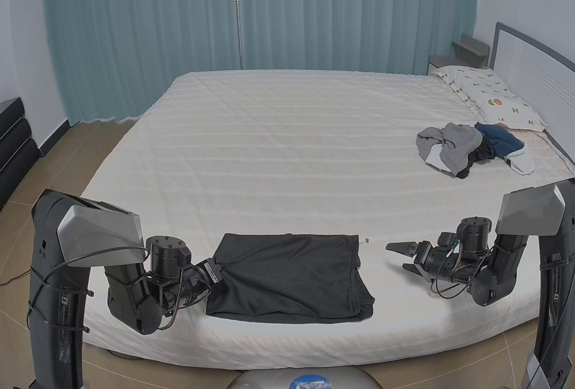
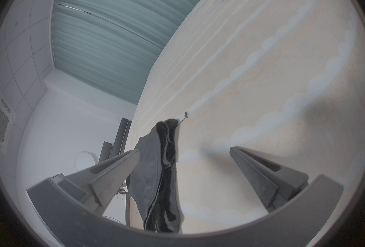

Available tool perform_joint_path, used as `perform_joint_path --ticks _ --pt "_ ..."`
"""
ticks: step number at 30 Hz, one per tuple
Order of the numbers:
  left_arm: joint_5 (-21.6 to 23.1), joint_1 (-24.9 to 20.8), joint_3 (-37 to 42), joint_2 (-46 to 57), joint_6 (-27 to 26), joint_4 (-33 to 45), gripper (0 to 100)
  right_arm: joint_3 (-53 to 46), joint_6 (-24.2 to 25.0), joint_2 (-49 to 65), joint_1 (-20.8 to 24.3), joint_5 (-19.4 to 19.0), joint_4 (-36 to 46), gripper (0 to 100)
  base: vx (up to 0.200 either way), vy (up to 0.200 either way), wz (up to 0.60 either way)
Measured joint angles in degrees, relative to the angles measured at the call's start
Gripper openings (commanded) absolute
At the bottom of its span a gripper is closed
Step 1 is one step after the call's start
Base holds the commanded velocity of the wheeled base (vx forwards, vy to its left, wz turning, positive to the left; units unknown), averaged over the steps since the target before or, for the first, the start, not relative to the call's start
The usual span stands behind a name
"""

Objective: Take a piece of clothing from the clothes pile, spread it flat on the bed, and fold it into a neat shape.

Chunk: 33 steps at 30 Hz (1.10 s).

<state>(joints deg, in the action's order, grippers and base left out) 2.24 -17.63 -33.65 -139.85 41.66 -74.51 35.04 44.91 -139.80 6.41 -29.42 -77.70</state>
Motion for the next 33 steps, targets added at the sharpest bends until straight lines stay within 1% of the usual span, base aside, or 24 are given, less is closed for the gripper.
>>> perform_joint_path --ticks 3,4,16,22,25,27,28,29,33 --pt "0.00 -0.21 0.27 0.10 0.05 -0.05 0 -0.04 -0.09 0.00 0.04 0.00 0.02 100 0.000 0.000 0.00" --pt "0.00 -0.30 0.38 0.13 0.02 -0.10 100 -0.06 -0.09 -0.02 0.06 0.02 0.02 100 0.000 0.000 0.00" --pt "0.13 -0.76 2.62 0.96 -0.11 -0.82 100 -0.28 -0.07 0.02 0.06 0.02 0.09 100 0.000 0.000 0.00" --pt "0.22 0.60 3.55 2.15 -0.11 -1.00 100 -1.63 -0.05 1.35 1.07 0.88 0.05 100 0.000 0.000 0.00" --pt "0.10 1.71 3.61 2.83 -0.63 -1.06 100 -2.16 -0.35 2.84 3.04 2.76 0.09 100 0.000 0.000 0.00" --pt "-0.91 2.45 3.66 3.19 -2.57 -1.52 100 -2.35 -1.04 3.64 4.52 4.00 0.13 100 0.000 0.000 0.00" --pt "-1.97 2.94 3.67 3.44 -4.24 -2.10 100 -2.44 -1.83 4.27 5.44 4.95 0.24 100 0.000 0.000 0.00" --pt "-2.49 3.17 3.72 3.52 -4.90 -2.43 100 -2.54 -2.38 4.52 5.74 5.50 0.30 100 0.000 0.000 0.00" --pt "-4.60 4.27 4.02 4.24 -7.45 -4.46 100 -3.54 -7.09 6.25 7.12 10.02 0.30 100 0.000 0.000 0.00"
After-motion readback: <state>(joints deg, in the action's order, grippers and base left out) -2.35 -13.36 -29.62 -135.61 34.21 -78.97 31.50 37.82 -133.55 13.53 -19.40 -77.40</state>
